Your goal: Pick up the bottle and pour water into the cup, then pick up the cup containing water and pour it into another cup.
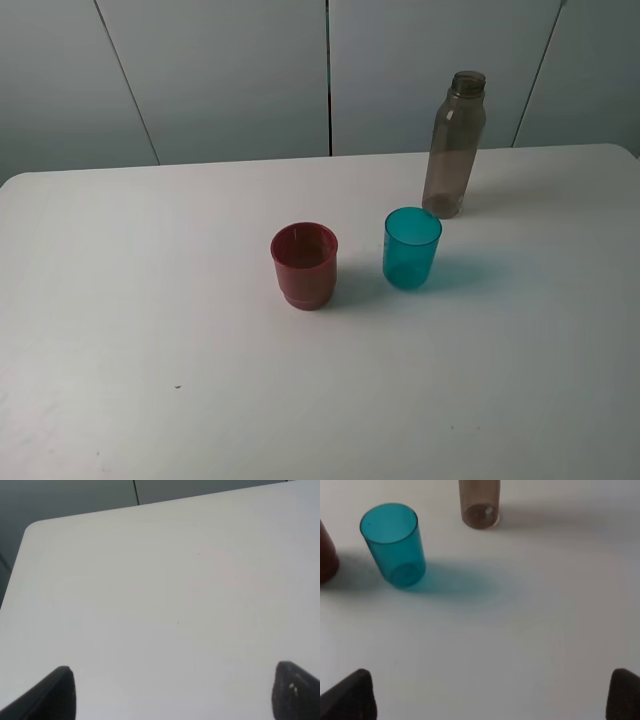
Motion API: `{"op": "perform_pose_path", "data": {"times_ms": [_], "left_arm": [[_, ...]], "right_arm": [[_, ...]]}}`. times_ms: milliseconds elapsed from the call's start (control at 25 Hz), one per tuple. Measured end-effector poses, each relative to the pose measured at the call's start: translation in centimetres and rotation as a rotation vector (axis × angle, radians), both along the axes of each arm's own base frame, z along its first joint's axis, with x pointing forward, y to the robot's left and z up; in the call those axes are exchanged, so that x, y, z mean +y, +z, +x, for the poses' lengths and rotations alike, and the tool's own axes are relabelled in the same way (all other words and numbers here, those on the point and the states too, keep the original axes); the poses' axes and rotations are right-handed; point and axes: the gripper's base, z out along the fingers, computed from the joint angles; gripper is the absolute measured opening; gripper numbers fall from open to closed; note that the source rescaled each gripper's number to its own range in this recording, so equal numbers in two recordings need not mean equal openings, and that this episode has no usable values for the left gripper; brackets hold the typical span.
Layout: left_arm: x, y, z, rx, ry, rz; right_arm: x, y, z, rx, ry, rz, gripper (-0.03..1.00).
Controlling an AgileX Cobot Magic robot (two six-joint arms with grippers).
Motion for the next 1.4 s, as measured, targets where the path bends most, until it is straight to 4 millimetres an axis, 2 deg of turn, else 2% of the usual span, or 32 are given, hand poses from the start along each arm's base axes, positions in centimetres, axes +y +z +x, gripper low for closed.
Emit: {"op": "perform_pose_path", "data": {"times_ms": [240, 480, 880, 1400], "left_arm": [[0.0, 0.0, 0.0, 0.0, 0.0, 0.0], [0.0, 0.0, 0.0, 0.0, 0.0, 0.0], [0.0, 0.0, 0.0, 0.0, 0.0, 0.0], [0.0, 0.0, 0.0, 0.0, 0.0, 0.0]], "right_arm": [[-0.3, 0.0, -1.7, -0.11, -0.004, 0.027, 1.0], [-0.3, 0.0, -1.7, -0.111, -0.021, 0.044, 1.0], [-0.2, 0.0, -1.8, -0.114, -0.212, 0.042, 1.0], [-0.2, 0.0, -1.8, -0.114, -0.216, 0.041, 1.0]]}}
